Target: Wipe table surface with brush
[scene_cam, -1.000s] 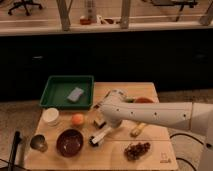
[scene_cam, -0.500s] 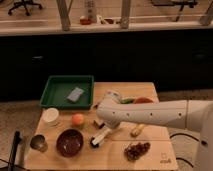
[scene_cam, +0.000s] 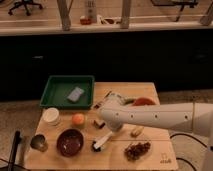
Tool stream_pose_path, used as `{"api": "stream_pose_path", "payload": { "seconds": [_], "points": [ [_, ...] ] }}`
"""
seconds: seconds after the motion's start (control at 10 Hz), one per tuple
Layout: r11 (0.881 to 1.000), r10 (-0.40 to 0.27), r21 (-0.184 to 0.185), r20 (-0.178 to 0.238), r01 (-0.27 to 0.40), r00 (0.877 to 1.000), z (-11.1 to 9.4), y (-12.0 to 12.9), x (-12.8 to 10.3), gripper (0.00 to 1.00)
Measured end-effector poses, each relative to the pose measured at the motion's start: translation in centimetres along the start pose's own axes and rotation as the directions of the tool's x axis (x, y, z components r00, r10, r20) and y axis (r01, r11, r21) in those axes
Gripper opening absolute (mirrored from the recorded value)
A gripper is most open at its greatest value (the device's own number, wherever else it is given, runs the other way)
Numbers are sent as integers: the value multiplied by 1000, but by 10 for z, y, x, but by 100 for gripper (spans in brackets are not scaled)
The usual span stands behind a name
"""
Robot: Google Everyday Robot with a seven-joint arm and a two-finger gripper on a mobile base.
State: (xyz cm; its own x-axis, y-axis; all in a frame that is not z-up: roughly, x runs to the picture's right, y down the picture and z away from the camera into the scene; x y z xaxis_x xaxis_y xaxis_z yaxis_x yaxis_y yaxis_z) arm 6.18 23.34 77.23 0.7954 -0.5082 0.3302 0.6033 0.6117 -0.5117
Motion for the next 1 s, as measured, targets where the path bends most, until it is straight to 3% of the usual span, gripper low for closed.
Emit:
{"api": "stream_pose_path", "payload": {
  "seconds": [0.3, 0.7, 1.0],
  "points": [
    [997, 59, -44, -57, -62, 997, 6, 14, 34, 0],
    [989, 112, -81, -137, -124, 984, 20, -8, 75, 0],
    [992, 93, -66, -149, -104, 984, 19, -31, 68, 0]
  ]
}}
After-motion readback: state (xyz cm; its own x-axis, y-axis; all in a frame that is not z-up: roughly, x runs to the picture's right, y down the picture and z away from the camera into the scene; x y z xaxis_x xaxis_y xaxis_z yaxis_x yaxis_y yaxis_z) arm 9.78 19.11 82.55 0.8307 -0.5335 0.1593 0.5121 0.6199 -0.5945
